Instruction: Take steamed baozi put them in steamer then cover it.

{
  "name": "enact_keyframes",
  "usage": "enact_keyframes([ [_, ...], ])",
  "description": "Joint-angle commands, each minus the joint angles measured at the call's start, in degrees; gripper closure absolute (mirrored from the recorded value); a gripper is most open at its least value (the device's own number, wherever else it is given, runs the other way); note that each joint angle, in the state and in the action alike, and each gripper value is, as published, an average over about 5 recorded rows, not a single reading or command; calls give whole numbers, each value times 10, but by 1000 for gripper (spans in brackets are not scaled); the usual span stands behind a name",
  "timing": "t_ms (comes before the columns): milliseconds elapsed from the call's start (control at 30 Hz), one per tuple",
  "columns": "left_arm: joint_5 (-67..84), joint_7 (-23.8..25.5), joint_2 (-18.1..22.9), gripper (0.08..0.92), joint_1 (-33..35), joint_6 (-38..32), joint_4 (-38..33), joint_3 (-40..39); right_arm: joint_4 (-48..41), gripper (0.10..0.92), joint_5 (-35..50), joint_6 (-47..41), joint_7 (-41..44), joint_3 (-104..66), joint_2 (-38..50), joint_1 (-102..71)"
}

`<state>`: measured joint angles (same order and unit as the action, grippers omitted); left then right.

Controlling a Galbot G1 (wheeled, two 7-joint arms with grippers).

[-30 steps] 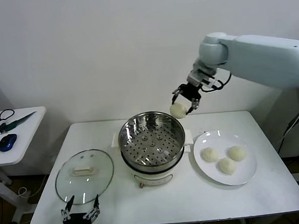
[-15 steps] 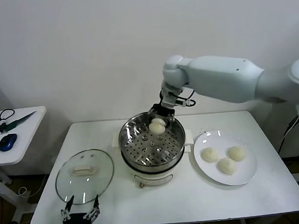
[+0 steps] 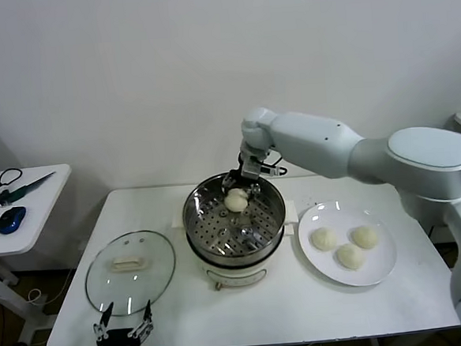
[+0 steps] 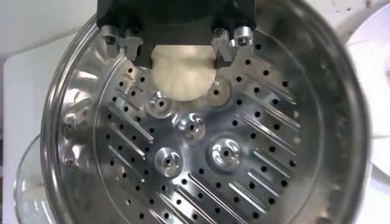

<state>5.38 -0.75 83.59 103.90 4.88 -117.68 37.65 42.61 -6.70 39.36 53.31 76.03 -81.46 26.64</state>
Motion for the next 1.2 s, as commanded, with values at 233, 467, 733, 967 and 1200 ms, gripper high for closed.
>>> enact_keyframes([
  [233,1,-1,0,177,1,0,-3,-1,25,205,111,3,13,44,14,45],
  [467,-2,0,1,177,3,2,-6,-7,118,202,363,-62,59,186,90,218],
  [733,-2,1,-3,177,1,2,-6,-10,305,203,493,-395,77,361,295,355],
  [967,-1,1,-4,177,-5,3,-6,-10,374,203,468,-526,18,364,422,285],
  [1200,-1,1,1,177,-4,5,-9,-9,366,203,419,-572,-30,270,449,140],
])
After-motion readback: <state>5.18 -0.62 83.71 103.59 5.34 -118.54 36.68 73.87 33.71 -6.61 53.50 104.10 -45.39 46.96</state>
